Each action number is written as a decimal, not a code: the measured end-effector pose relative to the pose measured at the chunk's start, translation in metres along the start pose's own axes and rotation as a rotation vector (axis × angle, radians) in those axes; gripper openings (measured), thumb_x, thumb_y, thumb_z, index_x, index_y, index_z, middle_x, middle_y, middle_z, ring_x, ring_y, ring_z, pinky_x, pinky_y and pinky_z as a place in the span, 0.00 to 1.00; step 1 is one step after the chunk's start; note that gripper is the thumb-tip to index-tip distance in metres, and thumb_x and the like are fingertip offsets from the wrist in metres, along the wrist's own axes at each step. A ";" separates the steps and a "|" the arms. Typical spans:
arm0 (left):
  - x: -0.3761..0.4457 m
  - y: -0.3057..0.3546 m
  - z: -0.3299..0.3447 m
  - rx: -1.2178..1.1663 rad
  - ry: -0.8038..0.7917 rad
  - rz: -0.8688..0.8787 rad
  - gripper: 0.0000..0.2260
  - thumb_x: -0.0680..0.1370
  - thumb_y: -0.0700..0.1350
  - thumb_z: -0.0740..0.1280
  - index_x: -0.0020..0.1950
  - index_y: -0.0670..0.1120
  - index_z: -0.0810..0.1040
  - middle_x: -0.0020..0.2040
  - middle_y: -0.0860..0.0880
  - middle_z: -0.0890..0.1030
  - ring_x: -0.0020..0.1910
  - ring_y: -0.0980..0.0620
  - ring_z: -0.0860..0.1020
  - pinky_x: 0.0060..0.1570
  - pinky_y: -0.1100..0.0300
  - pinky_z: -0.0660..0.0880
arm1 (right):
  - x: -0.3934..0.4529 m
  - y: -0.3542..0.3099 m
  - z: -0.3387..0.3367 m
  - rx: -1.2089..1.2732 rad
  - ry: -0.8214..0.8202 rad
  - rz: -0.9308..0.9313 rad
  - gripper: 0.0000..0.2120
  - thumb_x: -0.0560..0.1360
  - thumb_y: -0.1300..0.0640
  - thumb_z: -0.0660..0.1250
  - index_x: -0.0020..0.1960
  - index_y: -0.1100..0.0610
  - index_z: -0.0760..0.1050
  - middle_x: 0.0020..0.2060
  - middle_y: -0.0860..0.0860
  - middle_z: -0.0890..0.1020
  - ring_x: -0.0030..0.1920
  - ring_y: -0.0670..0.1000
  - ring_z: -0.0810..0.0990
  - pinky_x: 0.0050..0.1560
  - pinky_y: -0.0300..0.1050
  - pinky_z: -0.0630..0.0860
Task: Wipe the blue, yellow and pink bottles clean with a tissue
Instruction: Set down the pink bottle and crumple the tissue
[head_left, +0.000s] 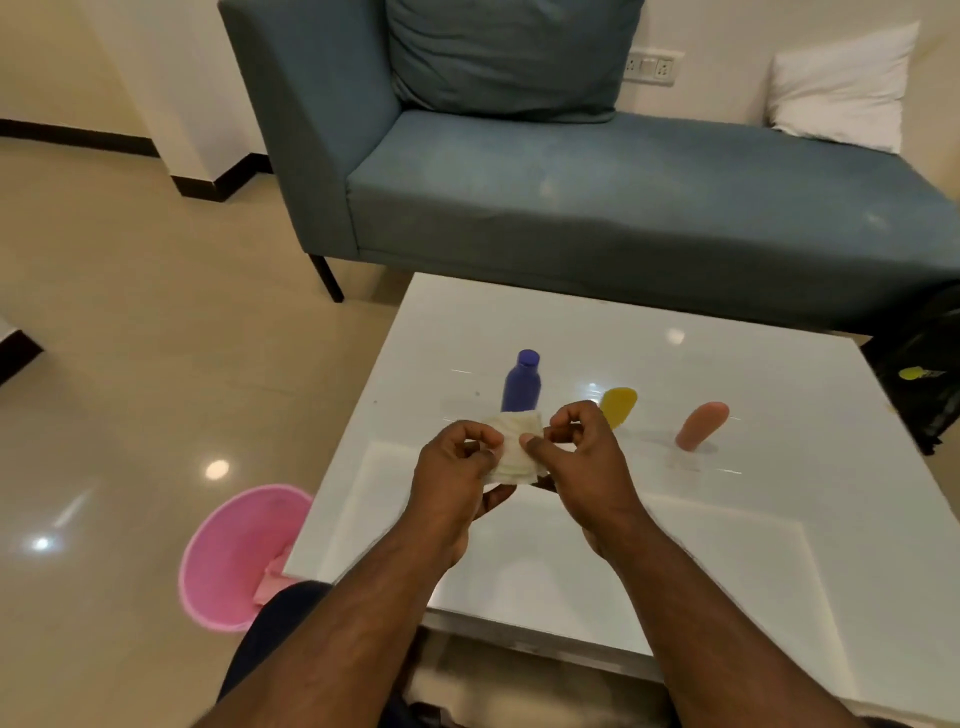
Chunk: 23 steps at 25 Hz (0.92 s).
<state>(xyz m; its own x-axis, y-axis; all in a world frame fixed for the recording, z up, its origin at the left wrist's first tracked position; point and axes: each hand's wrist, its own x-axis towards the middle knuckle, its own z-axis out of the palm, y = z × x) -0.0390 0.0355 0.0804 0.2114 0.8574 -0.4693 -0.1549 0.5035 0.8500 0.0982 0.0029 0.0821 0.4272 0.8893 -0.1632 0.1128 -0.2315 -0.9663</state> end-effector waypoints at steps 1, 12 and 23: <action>0.001 0.002 -0.008 0.004 0.007 0.013 0.09 0.79 0.32 0.65 0.49 0.44 0.80 0.57 0.43 0.83 0.54 0.43 0.83 0.44 0.54 0.83 | -0.002 0.000 0.009 -0.010 -0.034 -0.010 0.10 0.72 0.60 0.70 0.47 0.51 0.70 0.47 0.53 0.79 0.46 0.53 0.81 0.41 0.50 0.83; 0.012 0.015 -0.161 -0.041 0.209 0.009 0.10 0.79 0.37 0.68 0.57 0.47 0.84 0.53 0.47 0.85 0.54 0.48 0.83 0.50 0.55 0.82 | 0.003 -0.005 0.151 -0.078 -0.298 0.056 0.14 0.74 0.68 0.66 0.46 0.49 0.79 0.48 0.45 0.80 0.48 0.50 0.80 0.40 0.37 0.80; 0.040 -0.037 -0.305 -0.158 0.541 -0.029 0.13 0.75 0.30 0.70 0.55 0.44 0.83 0.53 0.41 0.84 0.52 0.42 0.84 0.48 0.51 0.82 | 0.006 0.035 0.298 -0.501 -0.538 0.017 0.12 0.72 0.59 0.70 0.55 0.52 0.79 0.49 0.47 0.82 0.47 0.48 0.81 0.50 0.47 0.80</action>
<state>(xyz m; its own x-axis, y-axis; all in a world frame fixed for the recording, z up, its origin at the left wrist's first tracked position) -0.3196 0.0835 -0.0426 -0.3006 0.7546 -0.5833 -0.3074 0.5023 0.8082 -0.1628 0.1180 -0.0121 -0.0523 0.9247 -0.3772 0.5616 -0.2851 -0.7767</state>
